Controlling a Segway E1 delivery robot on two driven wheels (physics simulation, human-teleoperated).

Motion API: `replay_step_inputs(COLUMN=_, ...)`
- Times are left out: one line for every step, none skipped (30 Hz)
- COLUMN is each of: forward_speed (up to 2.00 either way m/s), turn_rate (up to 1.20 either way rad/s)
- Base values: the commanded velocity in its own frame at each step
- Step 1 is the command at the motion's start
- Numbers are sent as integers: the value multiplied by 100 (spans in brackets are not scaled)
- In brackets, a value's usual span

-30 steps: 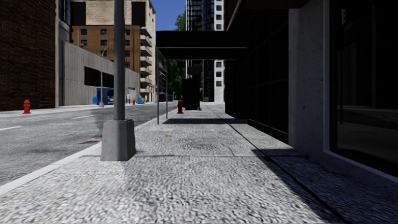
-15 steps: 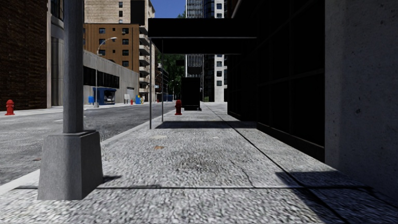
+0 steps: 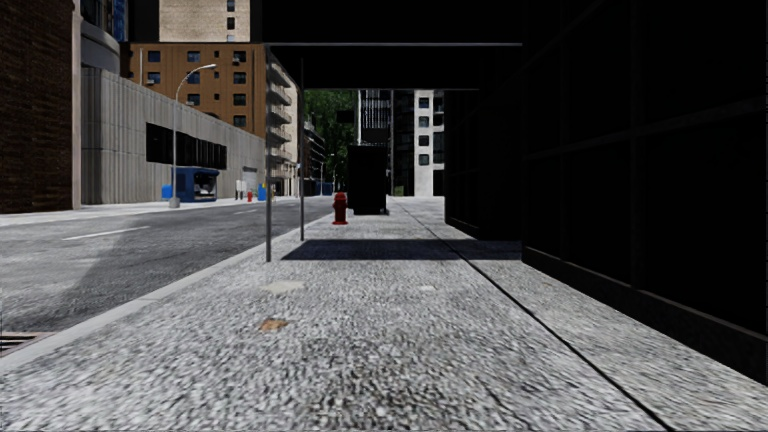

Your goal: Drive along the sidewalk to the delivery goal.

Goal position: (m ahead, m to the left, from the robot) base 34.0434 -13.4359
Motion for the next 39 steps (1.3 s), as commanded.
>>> replay_step_inputs(forward_speed=200, turn_rate=0)
replay_step_inputs(forward_speed=200, turn_rate=0)
replay_step_inputs(forward_speed=200, turn_rate=0)
replay_step_inputs(forward_speed=200, turn_rate=0)
replay_step_inputs(forward_speed=200, turn_rate=0)
replay_step_inputs(forward_speed=200, turn_rate=0)
replay_step_inputs(forward_speed=200, turn_rate=0)
replay_step_inputs(forward_speed=200, turn_rate=0)
replay_step_inputs(forward_speed=200, turn_rate=0)
replay_step_inputs(forward_speed=200, turn_rate=0)
replay_step_inputs(forward_speed=200, turn_rate=0)
replay_step_inputs(forward_speed=200, turn_rate=0)
replay_step_inputs(forward_speed=200, turn_rate=0)
replay_step_inputs(forward_speed=200, turn_rate=0)
replay_step_inputs(forward_speed=200, turn_rate=0)
replay_step_inputs(forward_speed=200, turn_rate=0)
replay_step_inputs(forward_speed=200, turn_rate=0)
replay_step_inputs(forward_speed=200, turn_rate=0)
replay_step_inputs(forward_speed=200, turn_rate=0)
replay_step_inputs(forward_speed=200, turn_rate=0)
replay_step_inputs(forward_speed=200, turn_rate=0)
replay_step_inputs(forward_speed=200, turn_rate=0)
replay_step_inputs(forward_speed=200, turn_rate=0)
replay_step_inputs(forward_speed=200, turn_rate=0)
replay_step_inputs(forward_speed=200, turn_rate=0)
replay_step_inputs(forward_speed=200, turn_rate=0)
replay_step_inputs(forward_speed=200, turn_rate=0)
replay_step_inputs(forward_speed=200, turn_rate=0)
replay_step_inputs(forward_speed=200, turn_rate=0)
replay_step_inputs(forward_speed=200, turn_rate=0)
replay_step_inputs(forward_speed=200, turn_rate=0)
replay_step_inputs(forward_speed=200, turn_rate=0)
replay_step_inputs(forward_speed=200, turn_rate=0)
replay_step_inputs(forward_speed=200, turn_rate=0)
replay_step_inputs(forward_speed=200, turn_rate=0)
replay_step_inputs(forward_speed=200, turn_rate=0)
replay_step_inputs(forward_speed=200, turn_rate=0)
replay_step_inputs(forward_speed=200, turn_rate=0)
replay_step_inputs(forward_speed=200, turn_rate=0)
